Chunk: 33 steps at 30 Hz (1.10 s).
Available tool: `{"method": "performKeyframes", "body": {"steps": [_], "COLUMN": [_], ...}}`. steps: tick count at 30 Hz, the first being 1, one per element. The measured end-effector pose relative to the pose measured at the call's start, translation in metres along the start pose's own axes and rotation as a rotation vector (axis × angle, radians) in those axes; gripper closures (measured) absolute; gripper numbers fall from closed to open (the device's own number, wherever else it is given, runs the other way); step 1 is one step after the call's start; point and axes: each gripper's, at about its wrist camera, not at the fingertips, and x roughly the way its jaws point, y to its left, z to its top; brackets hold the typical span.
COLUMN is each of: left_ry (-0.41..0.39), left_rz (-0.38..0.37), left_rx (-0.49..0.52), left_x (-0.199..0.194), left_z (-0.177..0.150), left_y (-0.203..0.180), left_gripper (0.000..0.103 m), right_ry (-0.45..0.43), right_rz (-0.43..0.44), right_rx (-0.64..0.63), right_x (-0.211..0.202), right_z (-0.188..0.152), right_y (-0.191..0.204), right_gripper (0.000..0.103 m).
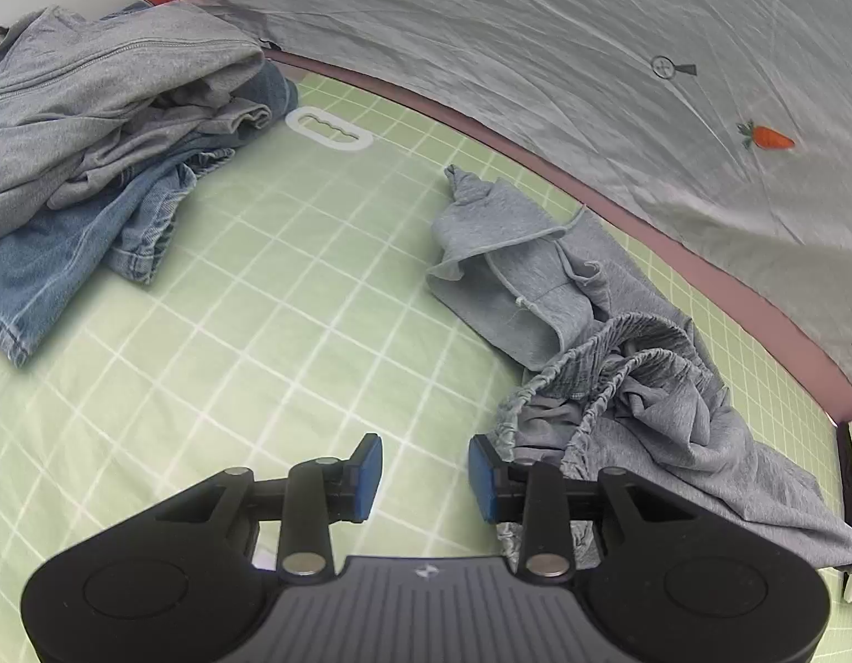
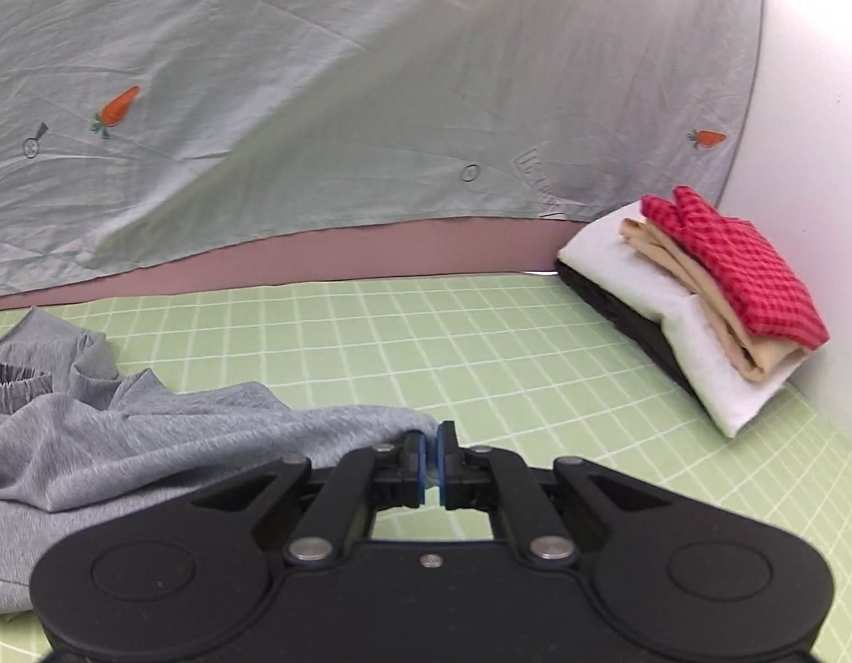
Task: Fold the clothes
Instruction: 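Release the sweatpants with both tools and lay them on the mat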
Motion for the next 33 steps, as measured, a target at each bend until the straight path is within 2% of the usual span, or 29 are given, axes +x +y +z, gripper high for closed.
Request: {"method": "performKeyframes", "body": {"steps": [2,7,10,14,16,17,18,25,30,33], "left_ry": [0.014,0.056,0.057,0.067,0.069,0.069,0.067,0.065,0.090,0.109], "left_rz": [-0.002,-0.008,-0.020,-0.007,-0.001,0.002,0.006,0.056,0.077,0.063], "left_rx": [0.016,0.042,0.071,0.049,0.034,0.029,0.030,0.033,0.016,-0.017], "left_x": [-0.005,-0.014,-0.014,-0.004,0.000,0.003,0.005,0.024,0.036,0.043], "left_z": [-0.015,-0.047,-0.060,-0.069,-0.069,-0.069,-0.067,-0.044,-0.036,-0.036], "left_y": [-0.014,-0.046,-0.062,-0.077,-0.083,-0.086,-0.088,-0.086,-0.077,-0.069], "left_gripper": [0.065,0.057,0.048,0.048,0.048,0.048,0.048,0.048,0.048,0.050], "right_ry": [0.024,0.150,0.176,0.212,0.216,0.215,0.214,0.214,0.198,0.192], "right_rz": [-0.008,0.066,0.088,0.120,0.138,0.145,0.152,0.220,0.318,0.379], "right_rx": [0.073,0.308,0.289,0.262,0.264,0.261,0.252,0.157,0.054,-0.022], "right_x": [0.002,0.011,0.009,0.008,0.005,0.004,0.005,0.027,0.032,0.033], "right_z": [-0.005,-0.028,-0.044,-0.059,-0.064,-0.067,-0.069,-0.064,-0.048,-0.045], "right_y": [-0.030,-0.094,-0.103,-0.115,-0.121,-0.122,-0.121,-0.084,-0.041,-0.016], "right_gripper": [0.099,0.094,0.090,0.083,0.067,0.064,0.059,0.059,0.057,0.055]}}
